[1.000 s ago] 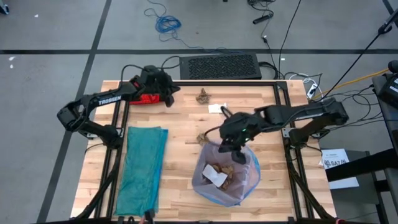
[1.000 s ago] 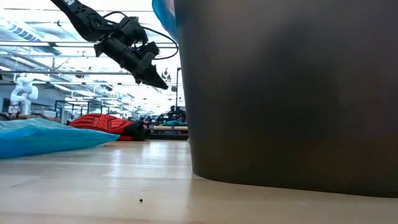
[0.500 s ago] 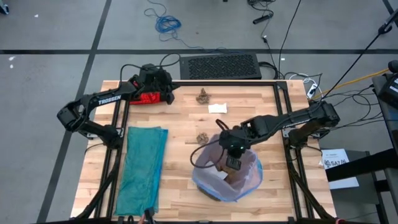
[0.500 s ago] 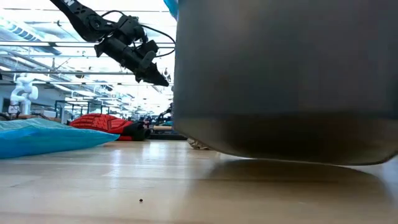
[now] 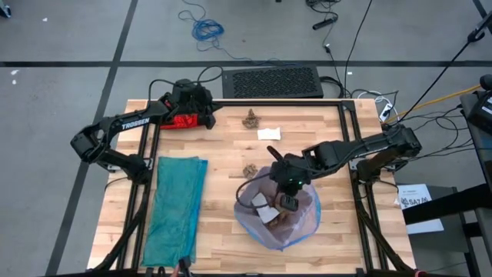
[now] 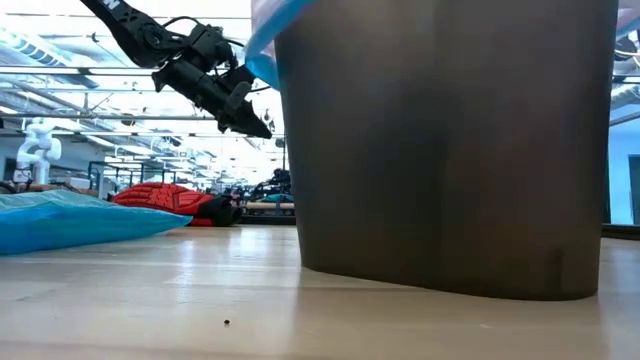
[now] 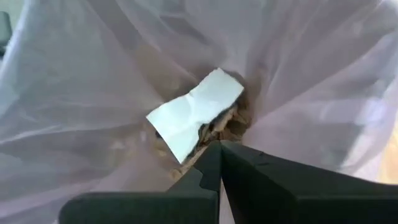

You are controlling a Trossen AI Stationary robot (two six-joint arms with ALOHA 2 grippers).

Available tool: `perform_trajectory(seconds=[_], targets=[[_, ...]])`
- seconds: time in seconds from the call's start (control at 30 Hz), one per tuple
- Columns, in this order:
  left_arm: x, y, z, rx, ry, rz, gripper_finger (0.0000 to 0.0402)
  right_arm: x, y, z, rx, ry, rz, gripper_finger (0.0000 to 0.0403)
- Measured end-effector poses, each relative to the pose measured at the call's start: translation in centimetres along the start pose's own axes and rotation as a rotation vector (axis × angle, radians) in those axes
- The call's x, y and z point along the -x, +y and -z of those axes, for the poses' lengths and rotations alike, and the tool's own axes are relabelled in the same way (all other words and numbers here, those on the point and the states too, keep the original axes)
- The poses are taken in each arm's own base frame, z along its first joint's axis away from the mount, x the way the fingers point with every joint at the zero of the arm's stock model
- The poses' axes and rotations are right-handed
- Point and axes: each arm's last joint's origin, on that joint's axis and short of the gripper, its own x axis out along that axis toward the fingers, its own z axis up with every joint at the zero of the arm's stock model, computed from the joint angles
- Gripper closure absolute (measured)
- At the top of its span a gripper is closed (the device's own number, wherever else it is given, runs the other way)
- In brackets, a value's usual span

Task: Place trash/remove bag and relplace
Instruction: Adjust the black trash bin on the table

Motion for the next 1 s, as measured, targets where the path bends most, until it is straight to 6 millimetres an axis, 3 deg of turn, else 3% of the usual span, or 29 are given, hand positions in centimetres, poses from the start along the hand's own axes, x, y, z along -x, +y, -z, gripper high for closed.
perform_trajectory(seconds=[0.23, 0.37, 0.53, 0.73, 1.0], targets=[[0.0, 0.0, 0.0, 0.001, 0.003, -0.001, 0.0402, 0.1, 2.6, 0.2, 0.165, -0.030, -0.186, 0.0403], [0.0, 0.0, 0.0, 0.001, 0.003, -0.001, 0.0402, 0.0, 3.8, 1.0, 0.268, -0.027, -0.198, 0.0403], [0.0, 0.0, 0.0, 0.001, 0.002, -0.001, 0.0402, -0.9, 3.6, 1.6, 0.285, 0.041, -0.137, 0.0403], [0.0, 0.0, 0.0, 0.014, 0.000, -0.001, 0.0402, -2.4, 4.0, 0.7, 0.527, -0.038, -0.080, 0.0403], [0.0, 0.0, 0.0, 0.027, 0.002, -0.001, 0.0402, -5.9, 3.5, -0.2, 0.614, 0.041, -0.118, 0.0403]])
